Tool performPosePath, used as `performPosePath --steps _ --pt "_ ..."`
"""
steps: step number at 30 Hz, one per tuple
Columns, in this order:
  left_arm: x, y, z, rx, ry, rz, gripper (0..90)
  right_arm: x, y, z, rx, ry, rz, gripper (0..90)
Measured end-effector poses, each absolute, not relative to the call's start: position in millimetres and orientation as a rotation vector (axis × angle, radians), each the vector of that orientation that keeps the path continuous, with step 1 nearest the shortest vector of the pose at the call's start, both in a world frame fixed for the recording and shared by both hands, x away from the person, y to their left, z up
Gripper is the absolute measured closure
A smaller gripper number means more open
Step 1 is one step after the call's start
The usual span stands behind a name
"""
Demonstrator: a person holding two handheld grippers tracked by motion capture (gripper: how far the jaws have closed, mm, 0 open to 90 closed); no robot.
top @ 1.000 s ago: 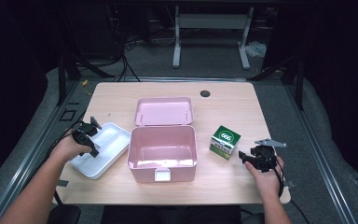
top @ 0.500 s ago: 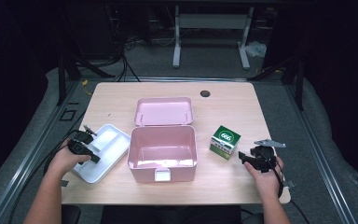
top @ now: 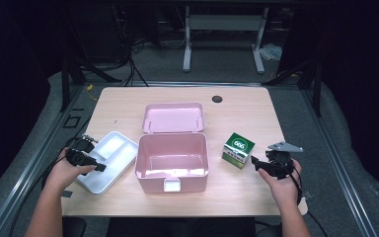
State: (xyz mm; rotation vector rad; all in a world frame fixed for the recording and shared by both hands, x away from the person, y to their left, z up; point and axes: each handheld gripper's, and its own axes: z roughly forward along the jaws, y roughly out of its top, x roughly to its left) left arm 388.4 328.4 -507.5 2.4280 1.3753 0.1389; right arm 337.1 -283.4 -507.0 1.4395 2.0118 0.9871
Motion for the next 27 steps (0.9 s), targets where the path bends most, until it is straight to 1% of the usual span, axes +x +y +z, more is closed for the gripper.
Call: performPosePath --steps 4,8,16,22,27 --pt "385.5 328.9 -504.4 2.421 1.367 0.146 39.5 342.6 -280.6 -500.4 1.441 2.095 1.018 29.8" --pt "384.1 331.0 -502.0 2.412 1.363 0.148 39.2 347.7 -275.0 -493.3 1.395 2.149 1.015 26.8" --pt "381.0 332.7 -499.9 2.404 1.369 0.139 39.1 361.4 -266.8 -478.1 1.308 2.245 0.953 26.1" --pt "380.0 333.8 -499.0 2.397 1.367 0.125 39.1 378.7 -255.2 -465.6 1.22 2.349 0.886 25.9" --pt "379.4 333.7 -498.9 2.399 1.362 0.125 39.1 392.3 -245.2 -460.6 1.169 2.404 0.8 16.8"
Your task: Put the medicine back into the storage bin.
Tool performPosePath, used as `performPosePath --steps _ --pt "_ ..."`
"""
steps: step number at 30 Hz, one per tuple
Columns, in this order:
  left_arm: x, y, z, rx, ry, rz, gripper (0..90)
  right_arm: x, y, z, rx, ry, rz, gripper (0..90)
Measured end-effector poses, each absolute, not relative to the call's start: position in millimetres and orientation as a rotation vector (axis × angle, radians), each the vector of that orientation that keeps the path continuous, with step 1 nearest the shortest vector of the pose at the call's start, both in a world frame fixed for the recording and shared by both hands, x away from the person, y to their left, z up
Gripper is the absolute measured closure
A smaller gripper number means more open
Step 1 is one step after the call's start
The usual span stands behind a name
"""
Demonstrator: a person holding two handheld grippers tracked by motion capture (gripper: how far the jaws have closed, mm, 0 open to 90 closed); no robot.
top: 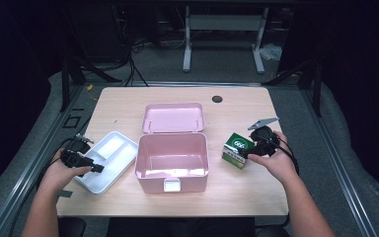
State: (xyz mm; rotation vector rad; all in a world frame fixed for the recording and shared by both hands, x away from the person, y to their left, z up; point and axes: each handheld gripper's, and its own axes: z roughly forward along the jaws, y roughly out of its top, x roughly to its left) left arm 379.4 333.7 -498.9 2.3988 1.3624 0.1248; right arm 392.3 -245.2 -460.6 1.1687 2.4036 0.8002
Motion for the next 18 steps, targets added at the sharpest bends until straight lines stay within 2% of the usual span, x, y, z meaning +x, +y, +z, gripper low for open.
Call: performPosePath --steps 10,18 --pt "379.6 332.2 -500.5 2.404 1.36 0.117 39.1 420.5 -229.7 -456.0 1.044 2.586 0.592 8.1" --pt "380.1 333.2 -502.1 2.413 1.362 0.117 39.1 440.5 -209.5 -455.7 0.947 2.77 0.385 7.6"
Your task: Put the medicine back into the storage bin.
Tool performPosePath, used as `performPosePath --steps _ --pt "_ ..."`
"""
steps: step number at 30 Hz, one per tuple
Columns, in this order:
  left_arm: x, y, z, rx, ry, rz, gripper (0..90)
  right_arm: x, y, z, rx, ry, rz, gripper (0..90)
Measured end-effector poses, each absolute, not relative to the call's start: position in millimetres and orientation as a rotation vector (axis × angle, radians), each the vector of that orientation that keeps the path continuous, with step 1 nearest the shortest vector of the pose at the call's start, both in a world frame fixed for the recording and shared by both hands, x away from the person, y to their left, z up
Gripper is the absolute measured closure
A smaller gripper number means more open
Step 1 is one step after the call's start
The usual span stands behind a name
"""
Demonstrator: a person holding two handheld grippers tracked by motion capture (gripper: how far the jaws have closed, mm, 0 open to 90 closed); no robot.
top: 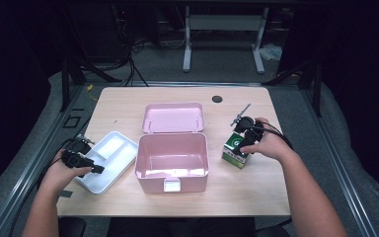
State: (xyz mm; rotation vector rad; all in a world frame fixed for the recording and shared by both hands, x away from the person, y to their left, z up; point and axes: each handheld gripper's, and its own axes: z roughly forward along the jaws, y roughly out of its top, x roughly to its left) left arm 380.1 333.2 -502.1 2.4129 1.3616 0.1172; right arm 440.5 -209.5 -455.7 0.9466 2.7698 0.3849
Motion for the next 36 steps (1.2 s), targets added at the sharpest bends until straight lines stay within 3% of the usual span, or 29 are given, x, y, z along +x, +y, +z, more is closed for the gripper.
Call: performPosePath --steps 12,19,36 --pt "380.5 333.2 -503.1 2.413 1.359 0.111 39.1 460.9 -197.1 -464.4 0.943 2.853 0.193 8.4" --pt "380.5 335.5 -503.4 2.408 1.368 0.11 39.1 463.7 -199.7 -468.9 0.973 2.896 0.202 13.7" --pt "380.4 335.0 -503.4 2.413 1.359 0.105 39.1 466.1 -200.5 -471.5 0.992 2.903 0.179 15.2"
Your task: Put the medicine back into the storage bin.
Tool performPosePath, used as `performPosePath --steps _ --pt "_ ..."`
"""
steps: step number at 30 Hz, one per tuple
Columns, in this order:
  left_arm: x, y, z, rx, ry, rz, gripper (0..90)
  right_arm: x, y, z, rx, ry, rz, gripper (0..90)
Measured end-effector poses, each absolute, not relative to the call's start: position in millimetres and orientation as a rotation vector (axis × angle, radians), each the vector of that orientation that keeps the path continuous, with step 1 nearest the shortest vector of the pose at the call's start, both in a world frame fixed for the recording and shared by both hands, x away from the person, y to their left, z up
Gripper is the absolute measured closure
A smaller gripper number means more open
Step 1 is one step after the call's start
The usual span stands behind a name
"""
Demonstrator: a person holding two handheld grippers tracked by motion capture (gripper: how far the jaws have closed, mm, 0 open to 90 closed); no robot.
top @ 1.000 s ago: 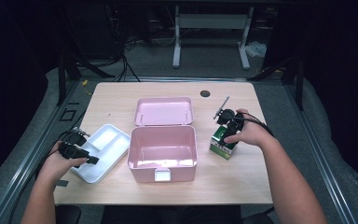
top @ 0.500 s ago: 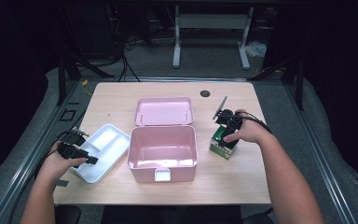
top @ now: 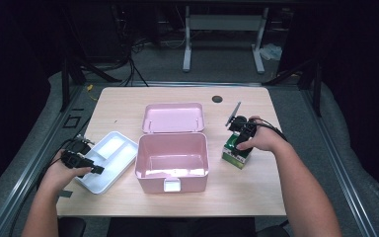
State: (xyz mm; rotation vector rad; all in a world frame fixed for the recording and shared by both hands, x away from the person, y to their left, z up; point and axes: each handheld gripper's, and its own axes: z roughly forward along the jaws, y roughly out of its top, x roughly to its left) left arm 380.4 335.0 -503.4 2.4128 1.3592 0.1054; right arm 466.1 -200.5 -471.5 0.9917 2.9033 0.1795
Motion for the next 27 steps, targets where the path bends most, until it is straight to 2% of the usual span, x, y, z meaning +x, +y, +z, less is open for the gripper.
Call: performPosePath --steps 12,27 --pt "381.1 335.0 -505.7 2.415 1.366 0.099 39.1 466.3 -199.4 -463.7 0.995 2.918 0.179 15.7" --pt "381.3 337.6 -506.3 2.405 1.371 0.092 39.3 458.4 -191.8 -410.0 0.885 2.914 0.193 16.0"
